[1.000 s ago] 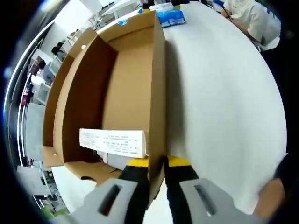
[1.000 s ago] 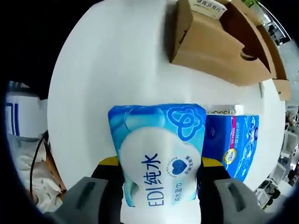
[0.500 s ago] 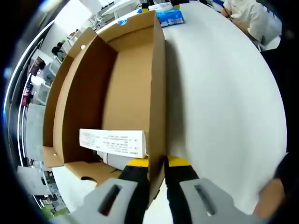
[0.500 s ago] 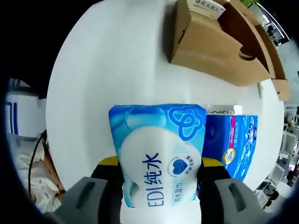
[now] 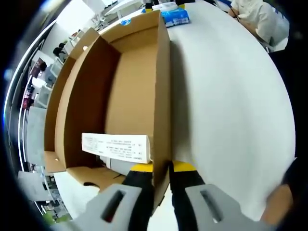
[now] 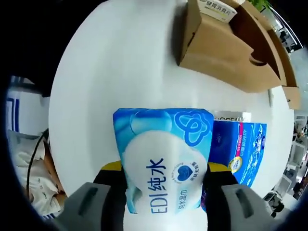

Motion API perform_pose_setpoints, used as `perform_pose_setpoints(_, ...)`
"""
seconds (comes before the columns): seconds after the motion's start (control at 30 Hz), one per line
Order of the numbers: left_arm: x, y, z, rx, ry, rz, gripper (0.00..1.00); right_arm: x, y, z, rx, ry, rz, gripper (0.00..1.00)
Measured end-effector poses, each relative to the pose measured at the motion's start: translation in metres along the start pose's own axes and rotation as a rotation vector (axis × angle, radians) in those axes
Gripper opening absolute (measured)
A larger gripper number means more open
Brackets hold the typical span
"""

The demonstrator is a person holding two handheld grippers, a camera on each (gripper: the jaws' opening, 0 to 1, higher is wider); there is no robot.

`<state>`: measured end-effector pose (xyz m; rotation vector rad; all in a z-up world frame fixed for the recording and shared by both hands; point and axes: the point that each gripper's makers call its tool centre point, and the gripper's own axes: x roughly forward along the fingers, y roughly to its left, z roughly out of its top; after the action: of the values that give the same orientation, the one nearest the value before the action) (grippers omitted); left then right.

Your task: Operate the shoe box by opening the lid, removing the specified soft item, and placing it in the target area until the item is outside and the box remains undamaged.

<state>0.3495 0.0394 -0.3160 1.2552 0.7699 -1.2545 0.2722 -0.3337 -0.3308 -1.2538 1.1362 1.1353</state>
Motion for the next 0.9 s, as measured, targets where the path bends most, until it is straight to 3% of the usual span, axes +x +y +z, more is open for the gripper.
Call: perform_pose_setpoints(0.9,0.0003,-0.0014,0.0003,-0.005,0.008,-0.003,0.1,-0.0065,-0.0005,-0.007,0.039,0.045,0.016,0.62)
